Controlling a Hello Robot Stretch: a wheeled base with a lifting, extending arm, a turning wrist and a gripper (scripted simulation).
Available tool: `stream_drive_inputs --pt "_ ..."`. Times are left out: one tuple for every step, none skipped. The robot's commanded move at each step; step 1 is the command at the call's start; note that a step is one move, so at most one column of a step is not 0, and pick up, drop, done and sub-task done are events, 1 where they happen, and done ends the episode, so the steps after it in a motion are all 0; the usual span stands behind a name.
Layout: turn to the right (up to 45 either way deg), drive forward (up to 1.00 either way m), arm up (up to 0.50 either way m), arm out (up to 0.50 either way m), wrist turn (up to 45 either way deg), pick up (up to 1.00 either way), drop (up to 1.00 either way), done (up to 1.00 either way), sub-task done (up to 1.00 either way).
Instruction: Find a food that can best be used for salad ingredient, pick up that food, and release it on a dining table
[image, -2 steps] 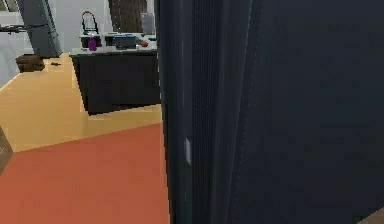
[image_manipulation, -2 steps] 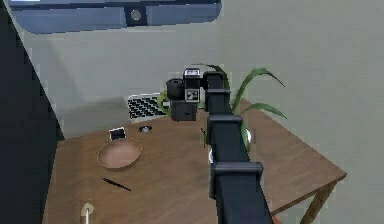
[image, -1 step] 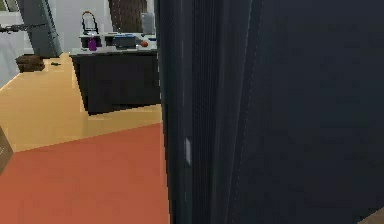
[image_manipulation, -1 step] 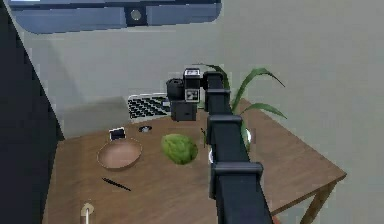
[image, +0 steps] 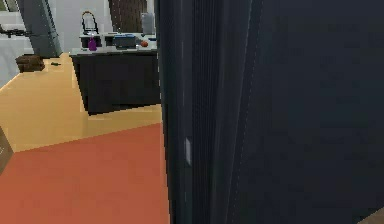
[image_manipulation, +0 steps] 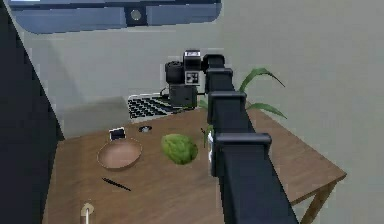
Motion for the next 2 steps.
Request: stream_drive_inputs --pt "0.0 0.00 0.00 -0.08 0.0 0.00 0.00 0.00 0.00" --pt "0.0 0.00 0.00 0.00 0.0 0.00 0.00 1.00 0.00"
